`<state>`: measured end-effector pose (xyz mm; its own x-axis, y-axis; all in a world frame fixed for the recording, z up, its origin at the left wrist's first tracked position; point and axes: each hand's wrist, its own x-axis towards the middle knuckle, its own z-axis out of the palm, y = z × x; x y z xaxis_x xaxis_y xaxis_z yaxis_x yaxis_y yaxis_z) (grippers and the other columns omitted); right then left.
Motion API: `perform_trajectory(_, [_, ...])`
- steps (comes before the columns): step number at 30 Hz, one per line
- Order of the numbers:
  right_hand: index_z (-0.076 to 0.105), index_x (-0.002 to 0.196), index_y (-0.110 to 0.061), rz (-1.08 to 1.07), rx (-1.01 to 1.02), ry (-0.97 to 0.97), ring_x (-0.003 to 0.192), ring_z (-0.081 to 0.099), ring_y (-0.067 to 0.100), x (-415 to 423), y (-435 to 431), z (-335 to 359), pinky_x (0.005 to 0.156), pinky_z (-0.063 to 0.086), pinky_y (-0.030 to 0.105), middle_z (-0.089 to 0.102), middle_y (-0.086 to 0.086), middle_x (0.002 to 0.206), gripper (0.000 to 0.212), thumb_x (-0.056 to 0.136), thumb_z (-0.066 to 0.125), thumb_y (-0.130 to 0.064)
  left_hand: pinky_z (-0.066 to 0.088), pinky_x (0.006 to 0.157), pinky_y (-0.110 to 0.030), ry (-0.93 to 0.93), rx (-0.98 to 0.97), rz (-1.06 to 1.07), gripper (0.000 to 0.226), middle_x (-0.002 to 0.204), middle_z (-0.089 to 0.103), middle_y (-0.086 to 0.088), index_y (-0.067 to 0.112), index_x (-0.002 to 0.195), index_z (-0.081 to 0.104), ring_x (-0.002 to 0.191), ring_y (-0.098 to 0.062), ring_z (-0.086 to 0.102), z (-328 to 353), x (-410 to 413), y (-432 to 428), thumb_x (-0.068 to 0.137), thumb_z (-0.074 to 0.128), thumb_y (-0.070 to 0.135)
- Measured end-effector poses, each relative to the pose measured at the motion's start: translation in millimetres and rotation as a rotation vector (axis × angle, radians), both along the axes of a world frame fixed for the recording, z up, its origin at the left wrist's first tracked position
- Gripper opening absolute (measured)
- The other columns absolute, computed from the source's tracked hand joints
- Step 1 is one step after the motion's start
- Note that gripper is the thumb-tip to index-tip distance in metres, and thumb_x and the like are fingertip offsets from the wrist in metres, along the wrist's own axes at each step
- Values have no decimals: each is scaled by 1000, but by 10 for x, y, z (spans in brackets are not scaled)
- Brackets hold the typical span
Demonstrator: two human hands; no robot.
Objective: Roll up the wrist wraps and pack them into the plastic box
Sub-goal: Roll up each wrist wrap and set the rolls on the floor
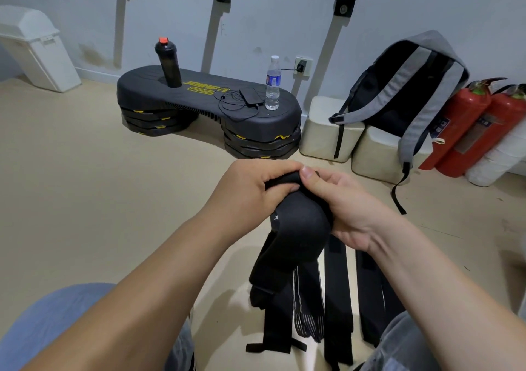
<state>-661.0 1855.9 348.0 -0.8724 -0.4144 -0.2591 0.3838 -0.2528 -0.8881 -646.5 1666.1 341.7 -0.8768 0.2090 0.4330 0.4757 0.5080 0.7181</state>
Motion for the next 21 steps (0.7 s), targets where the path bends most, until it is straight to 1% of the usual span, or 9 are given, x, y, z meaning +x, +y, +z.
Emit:
perform_trajectory(2, [68,115,-3,-29,12,2,82,77,25,-4,-5,-24,70,64,33,74,23,100,36,89,69,-27,54,92,-19,-168,42,-22,34,112,80,14,22,125,79,105,4,71,22,-25,-22,94,78,10])
perform_trajectory(4, [69,108,-9,-49,13,9,77,76,26,-2,-9,-37,67,64,34,74,22,95,28,85,71,-25,51,75,-12,-298,97,-13,31,102,79,12,22,124,78,86,8,69,57,-31,-32,94,79,12])
perform_trajectory(5, [69,105,-11,-61,5,17,76,76,26,2,-11,-30,67,64,35,74,21,93,25,84,72,-24,51,67,-13,-358,143,-12,29,98,78,8,22,124,77,77,5,67,80,-18,-23,95,78,15])
perform_trajectory(6, [69,103,-12,-77,-3,34,76,76,26,-1,-6,-21,66,65,35,74,20,91,21,84,72,-20,51,62,-16,-423,194,-15,27,95,77,5,23,124,76,73,1,66,106,-4,-6,98,75,20])
perform_trajectory(8, [68,103,-11,-110,-14,81,73,76,26,-1,4,11,61,63,35,76,16,87,13,90,69,-8,53,61,-26,-562,286,-29,24,89,72,-1,26,123,75,69,-11,64,164,26,44,105,64,37])
perform_trajectory(11, [64,106,-11,-126,14,161,79,75,29,6,12,9,66,64,38,76,14,90,19,94,68,4,53,63,-34,-705,351,2,41,83,66,-5,21,119,71,69,-18,61,188,27,90,110,46,52])
perform_trajectory(14, [66,110,-12,-132,44,192,85,74,31,8,17,-6,75,65,41,75,16,95,25,91,73,2,55,67,-35,-666,304,49,35,90,73,-4,20,115,68,73,-16,65,155,27,108,110,48,48])
perform_trajectory(17, [66,124,-4,-177,11,100,93,77,34,7,4,20,80,65,41,78,19,104,37,90,75,-11,58,73,-41,-566,343,107,24,100,77,-4,22,113,68,83,-17,71,137,15,102,109,53,40])
perform_trajectory(21, [69,127,-8,-156,91,155,109,76,34,64,-104,-37,90,62,40,78,20,115,28,104,63,-22,56,82,-30,-417,297,162,12,103,73,4,24,112,63,98,-10,69,132,30,134,108,56,33])
